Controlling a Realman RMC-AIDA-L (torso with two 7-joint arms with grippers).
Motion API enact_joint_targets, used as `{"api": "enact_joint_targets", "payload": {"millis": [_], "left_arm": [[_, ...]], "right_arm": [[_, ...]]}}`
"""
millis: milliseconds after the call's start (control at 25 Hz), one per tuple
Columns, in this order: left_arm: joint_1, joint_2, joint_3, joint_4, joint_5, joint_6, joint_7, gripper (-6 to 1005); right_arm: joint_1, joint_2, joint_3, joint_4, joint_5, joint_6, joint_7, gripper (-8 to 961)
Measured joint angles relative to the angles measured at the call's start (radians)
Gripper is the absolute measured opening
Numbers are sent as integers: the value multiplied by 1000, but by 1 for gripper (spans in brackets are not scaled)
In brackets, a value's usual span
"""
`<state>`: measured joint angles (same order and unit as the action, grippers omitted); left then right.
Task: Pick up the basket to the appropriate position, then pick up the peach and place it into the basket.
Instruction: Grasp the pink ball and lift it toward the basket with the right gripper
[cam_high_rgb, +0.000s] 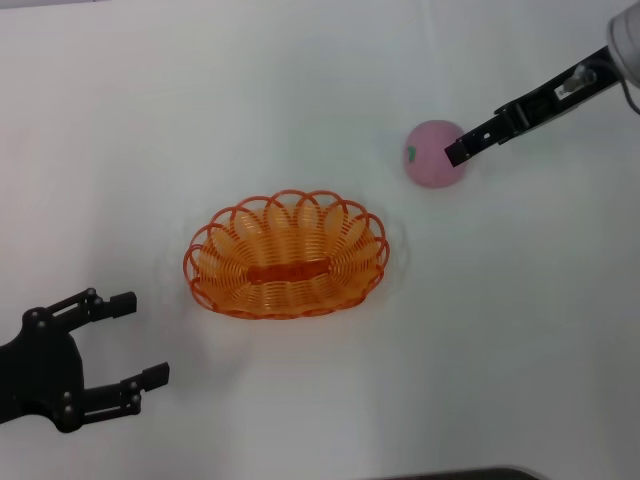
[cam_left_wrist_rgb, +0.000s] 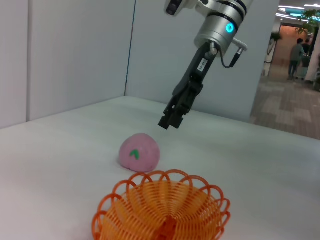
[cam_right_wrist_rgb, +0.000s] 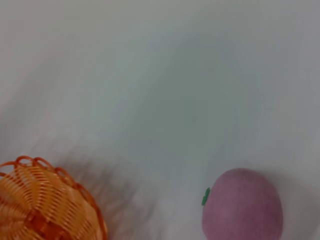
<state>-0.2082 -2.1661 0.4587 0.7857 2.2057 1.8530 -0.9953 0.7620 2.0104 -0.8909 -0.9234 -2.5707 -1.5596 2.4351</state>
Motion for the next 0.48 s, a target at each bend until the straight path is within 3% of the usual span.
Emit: {"api": "enact_joint_targets", "payload": {"millis": [480], "left_arm": [[-3,-1,1,-8,46,1,2,859]], "right_arm": [[29,62,-44,0,-110,106,4,931]]}}
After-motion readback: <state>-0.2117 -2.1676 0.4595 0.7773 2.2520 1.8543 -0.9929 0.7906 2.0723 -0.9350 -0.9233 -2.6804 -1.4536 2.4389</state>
